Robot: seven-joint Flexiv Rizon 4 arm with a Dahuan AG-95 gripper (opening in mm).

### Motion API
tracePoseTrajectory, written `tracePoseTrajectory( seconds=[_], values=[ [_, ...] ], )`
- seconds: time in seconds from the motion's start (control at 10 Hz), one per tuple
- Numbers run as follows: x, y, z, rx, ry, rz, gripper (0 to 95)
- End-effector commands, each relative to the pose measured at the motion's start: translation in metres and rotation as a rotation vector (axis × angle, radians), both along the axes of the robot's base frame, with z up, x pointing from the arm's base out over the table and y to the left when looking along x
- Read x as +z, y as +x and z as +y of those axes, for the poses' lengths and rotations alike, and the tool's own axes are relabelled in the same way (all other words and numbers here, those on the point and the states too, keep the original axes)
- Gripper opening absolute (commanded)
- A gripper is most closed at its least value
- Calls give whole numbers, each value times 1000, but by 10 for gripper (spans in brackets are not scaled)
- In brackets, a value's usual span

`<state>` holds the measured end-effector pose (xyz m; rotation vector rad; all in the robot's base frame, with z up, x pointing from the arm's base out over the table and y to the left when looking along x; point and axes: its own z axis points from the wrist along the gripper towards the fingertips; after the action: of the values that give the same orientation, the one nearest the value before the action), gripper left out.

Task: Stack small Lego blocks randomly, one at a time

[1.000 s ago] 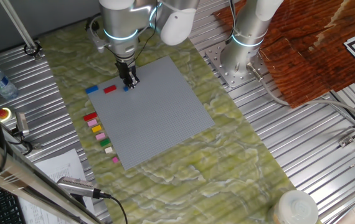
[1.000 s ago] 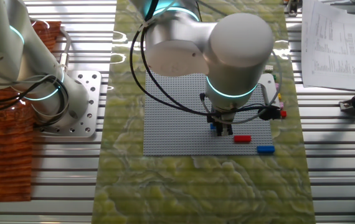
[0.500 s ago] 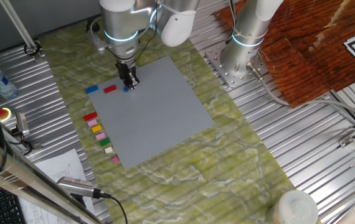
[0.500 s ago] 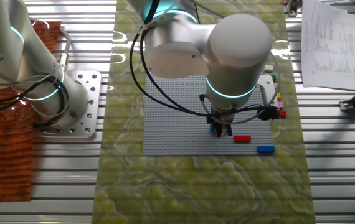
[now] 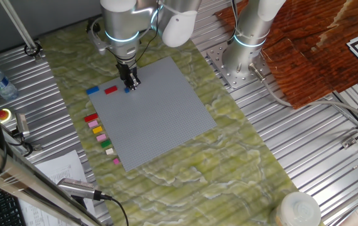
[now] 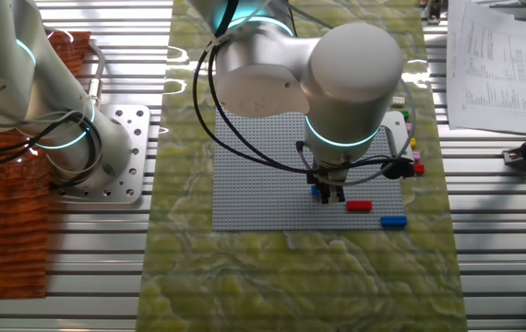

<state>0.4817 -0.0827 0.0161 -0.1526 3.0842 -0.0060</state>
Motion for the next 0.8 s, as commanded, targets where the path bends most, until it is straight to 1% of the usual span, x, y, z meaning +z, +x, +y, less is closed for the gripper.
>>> tracePoseTrajectory(
  seconds=[0.1,0.4,0.8],
  values=[
    [0,0,0,0,-1,2,0],
    [0,1,-1,2,-3,4,0],
    [1,6,-3,-2,-1,9,0]
  ],
)
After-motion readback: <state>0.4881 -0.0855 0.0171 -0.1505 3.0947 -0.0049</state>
